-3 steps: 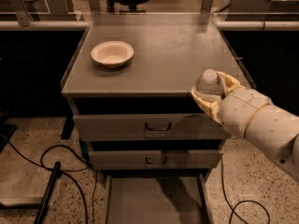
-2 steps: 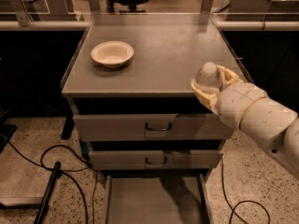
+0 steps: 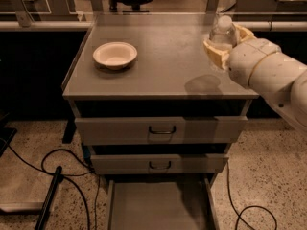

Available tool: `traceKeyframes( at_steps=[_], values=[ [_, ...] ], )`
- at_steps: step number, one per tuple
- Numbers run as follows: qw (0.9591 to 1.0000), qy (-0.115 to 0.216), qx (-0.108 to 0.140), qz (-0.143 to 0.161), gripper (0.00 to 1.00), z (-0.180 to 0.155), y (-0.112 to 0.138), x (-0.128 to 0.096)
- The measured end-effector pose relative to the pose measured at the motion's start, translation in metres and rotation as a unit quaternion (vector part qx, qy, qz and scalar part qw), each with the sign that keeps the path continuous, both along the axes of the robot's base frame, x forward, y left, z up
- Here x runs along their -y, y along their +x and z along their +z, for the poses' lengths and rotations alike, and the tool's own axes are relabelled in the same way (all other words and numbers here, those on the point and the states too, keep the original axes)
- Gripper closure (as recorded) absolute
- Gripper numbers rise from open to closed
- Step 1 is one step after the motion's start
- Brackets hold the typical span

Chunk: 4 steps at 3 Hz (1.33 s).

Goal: Pick water bottle from bottom drawer and place on counter

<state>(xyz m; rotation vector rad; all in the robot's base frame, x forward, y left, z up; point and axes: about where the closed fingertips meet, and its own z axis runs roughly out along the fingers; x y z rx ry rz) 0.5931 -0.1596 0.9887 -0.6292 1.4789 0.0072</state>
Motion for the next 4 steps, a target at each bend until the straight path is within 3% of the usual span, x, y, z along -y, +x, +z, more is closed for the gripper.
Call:
traceKeyframes(
  at_steps=[1,2,3,4],
  values=[
    [1.0,0.001,0.005,0.002,1.0,0.007,0.003,-0.003],
    [0.9997,0.01,-0.02,0.009,1.0,0.001,0.012,-0.002],
    [0.9956,0.04,-0.075,0.038,1.0,-0.005,0.033,-0.012],
    [0.9888,0.042,-0.126,0.068,1.0,-0.018,0.048,-0.015]
  ],
)
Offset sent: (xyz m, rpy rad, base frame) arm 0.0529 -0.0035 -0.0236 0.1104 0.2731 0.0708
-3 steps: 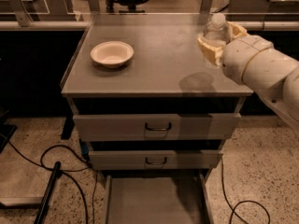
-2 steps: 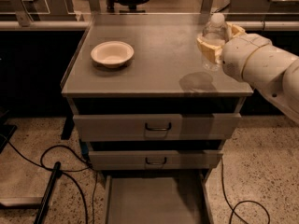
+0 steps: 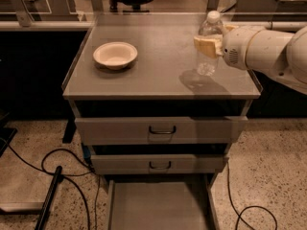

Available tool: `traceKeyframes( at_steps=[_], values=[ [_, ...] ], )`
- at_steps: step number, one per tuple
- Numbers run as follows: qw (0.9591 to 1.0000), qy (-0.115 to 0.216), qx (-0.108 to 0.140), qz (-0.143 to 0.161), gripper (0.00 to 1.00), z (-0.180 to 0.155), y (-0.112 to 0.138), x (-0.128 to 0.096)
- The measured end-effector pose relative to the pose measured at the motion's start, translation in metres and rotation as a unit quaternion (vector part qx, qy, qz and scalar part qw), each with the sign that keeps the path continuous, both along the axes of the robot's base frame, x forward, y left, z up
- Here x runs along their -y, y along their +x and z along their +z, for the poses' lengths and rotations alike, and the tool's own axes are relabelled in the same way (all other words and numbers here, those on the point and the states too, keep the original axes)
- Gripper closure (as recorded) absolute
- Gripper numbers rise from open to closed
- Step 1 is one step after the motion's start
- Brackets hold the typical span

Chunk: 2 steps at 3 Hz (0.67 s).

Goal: Pick water bottle from bottom drawer and place on counter

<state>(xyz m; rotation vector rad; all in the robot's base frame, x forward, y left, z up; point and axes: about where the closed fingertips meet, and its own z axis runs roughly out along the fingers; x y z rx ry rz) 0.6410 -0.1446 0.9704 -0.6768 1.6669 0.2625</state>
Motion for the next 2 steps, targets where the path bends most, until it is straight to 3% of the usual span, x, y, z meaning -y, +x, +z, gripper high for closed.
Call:
traceKeyframes(
  at_steps=[2],
  values=[
    [0.9969,0.008,-0.057,0.053,1.0,-0.023,0.019,-0.01]
  ],
)
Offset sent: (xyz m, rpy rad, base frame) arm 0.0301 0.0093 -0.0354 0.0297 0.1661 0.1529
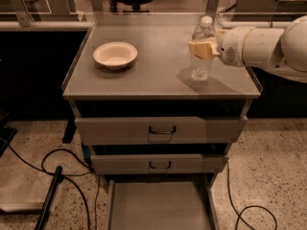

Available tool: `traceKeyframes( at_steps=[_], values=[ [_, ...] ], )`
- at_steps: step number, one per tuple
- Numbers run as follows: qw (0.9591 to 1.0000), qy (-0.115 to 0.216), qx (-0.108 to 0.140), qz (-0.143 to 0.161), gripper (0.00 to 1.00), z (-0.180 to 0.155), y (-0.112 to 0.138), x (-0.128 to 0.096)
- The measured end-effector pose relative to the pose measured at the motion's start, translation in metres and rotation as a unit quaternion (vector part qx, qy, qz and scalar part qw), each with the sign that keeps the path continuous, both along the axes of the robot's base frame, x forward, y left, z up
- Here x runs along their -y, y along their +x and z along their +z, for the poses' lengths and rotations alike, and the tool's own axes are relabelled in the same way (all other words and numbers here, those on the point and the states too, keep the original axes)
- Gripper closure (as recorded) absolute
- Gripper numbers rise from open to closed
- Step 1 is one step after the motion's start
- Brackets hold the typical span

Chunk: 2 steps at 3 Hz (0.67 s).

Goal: Pick water bottle from bottom drawer and place on counter

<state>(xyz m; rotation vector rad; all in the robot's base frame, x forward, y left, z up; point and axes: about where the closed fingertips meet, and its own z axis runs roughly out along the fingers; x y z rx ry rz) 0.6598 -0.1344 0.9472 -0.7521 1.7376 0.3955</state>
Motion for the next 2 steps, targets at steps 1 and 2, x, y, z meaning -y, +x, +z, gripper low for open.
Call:
traceKeyframes(
  at_steps=[1,2],
  values=[
    [0.9997,0.013,-0.005,0.019,1.0,-0.002,0.017,-0.006],
    [0.9994,0.017,-0.009,0.028,1.0,-0.001,0.039,-0.007]
  ],
)
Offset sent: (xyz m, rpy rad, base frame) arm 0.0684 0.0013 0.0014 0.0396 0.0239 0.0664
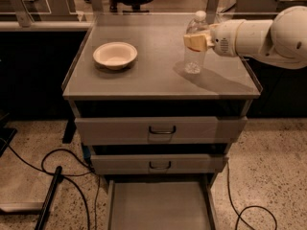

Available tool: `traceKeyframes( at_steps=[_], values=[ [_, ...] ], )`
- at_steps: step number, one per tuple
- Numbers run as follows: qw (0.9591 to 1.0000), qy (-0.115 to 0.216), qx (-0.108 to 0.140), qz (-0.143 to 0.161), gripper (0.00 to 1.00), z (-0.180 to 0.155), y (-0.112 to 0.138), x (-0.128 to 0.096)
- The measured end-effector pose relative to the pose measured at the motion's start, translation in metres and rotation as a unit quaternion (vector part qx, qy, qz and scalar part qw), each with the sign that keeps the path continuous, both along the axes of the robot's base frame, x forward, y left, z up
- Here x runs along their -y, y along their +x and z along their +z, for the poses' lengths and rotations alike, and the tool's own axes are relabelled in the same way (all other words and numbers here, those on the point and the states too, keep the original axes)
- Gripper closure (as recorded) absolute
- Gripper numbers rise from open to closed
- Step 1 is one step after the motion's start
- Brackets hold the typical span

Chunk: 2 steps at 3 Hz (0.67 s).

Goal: Pick water bottle from bottom drawer and place on counter

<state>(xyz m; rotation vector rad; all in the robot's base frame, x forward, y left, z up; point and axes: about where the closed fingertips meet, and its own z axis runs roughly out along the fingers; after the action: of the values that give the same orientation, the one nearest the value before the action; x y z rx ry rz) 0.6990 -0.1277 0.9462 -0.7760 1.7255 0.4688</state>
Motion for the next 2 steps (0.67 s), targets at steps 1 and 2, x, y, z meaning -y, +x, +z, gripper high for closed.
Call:
traceKeyframes(
  at_steps=[1,2],
  values=[
    [0.9999,0.002,-0.008,0.007,1.0,-0.0044,0.0134,0.0001],
    [0.9997,0.005,-0.019,0.011,1.0,-0.0134,0.0184,-0.0004]
  ],
)
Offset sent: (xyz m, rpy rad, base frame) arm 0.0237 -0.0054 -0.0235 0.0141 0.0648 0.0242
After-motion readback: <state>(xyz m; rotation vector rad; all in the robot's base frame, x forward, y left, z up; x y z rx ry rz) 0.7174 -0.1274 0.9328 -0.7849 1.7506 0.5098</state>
